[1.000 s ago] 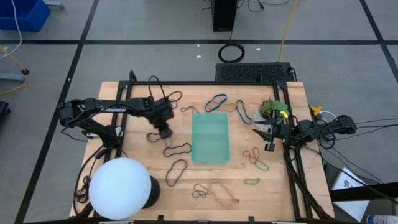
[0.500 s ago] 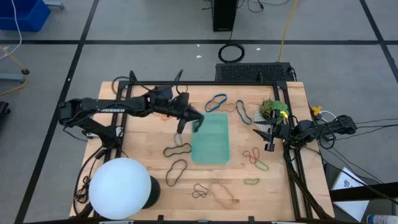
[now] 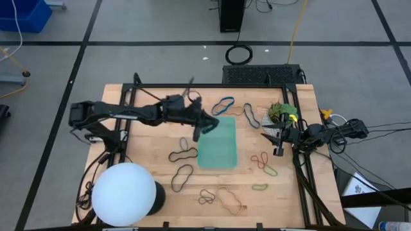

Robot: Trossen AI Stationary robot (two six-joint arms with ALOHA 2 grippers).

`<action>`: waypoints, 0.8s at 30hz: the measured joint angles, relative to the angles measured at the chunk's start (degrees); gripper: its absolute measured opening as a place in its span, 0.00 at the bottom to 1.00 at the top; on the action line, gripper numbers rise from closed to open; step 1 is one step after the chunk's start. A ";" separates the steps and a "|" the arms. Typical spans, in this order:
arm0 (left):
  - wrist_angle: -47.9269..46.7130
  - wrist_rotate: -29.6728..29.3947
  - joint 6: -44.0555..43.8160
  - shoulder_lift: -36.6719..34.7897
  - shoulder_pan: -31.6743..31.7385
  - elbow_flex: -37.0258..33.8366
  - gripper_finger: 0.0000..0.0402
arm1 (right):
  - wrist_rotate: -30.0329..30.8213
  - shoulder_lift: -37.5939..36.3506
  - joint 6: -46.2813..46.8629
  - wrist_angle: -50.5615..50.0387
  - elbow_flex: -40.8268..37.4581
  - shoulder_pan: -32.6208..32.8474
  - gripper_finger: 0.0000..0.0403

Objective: Pick and place rubber bands into bin
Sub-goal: Put the black rubber band into the green bin

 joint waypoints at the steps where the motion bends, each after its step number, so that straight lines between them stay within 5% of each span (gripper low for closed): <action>1: 0.49 0.00 -0.36 1.41 -0.11 0.00 0.02 | 0.00 0.00 0.01 0.08 -0.01 0.00 0.35; 24: 6.19 0.04 -7.41 24.78 -0.94 -0.02 0.05 | 0.00 0.00 0.20 -0.07 -0.01 -0.01 0.35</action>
